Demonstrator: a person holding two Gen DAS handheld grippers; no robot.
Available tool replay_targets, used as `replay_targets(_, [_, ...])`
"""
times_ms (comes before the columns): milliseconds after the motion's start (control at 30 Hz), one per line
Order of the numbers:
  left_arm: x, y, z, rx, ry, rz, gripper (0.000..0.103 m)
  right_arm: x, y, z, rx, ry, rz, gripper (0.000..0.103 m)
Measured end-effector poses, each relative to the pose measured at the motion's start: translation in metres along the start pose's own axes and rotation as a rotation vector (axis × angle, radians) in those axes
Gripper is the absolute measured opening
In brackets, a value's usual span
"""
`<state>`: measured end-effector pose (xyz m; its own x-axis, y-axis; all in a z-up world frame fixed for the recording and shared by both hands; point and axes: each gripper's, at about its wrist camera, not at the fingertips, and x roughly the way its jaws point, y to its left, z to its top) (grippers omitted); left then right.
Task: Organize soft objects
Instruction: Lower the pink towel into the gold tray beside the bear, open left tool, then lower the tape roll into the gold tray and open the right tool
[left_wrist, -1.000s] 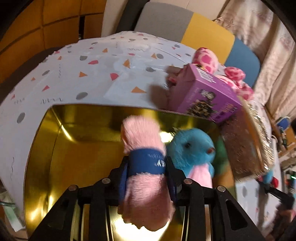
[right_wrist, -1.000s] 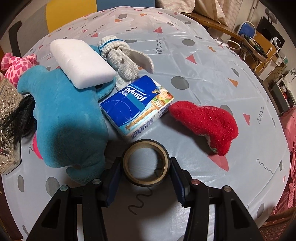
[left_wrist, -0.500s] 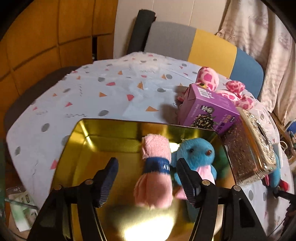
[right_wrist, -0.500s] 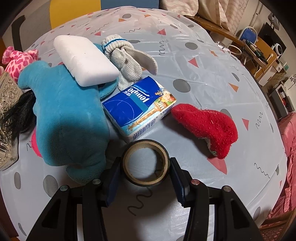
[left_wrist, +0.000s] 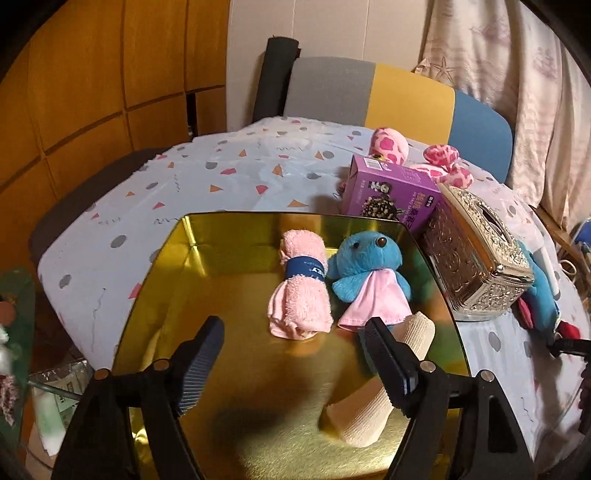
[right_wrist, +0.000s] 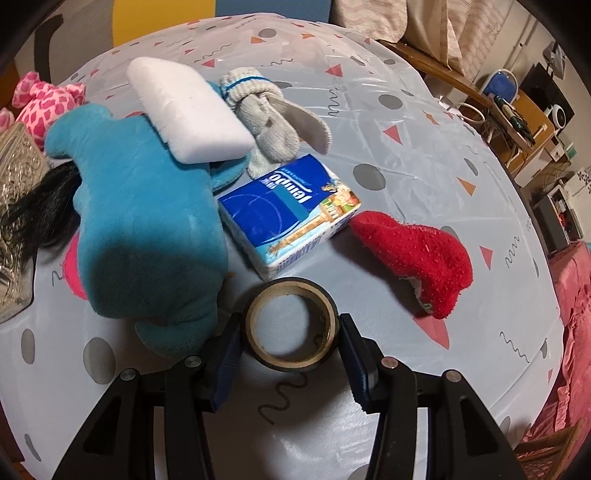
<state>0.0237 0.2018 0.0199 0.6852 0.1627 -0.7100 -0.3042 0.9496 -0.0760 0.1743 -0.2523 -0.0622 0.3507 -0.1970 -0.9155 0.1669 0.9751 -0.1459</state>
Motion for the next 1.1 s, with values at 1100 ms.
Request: replay_targets(1100, [-0.01, 0.084, -0.004, -0.21, -0.018, 0.104, 0.082, -0.204, 0.272, -0.082, -0.556, -0.31, 0.707, 0.05])
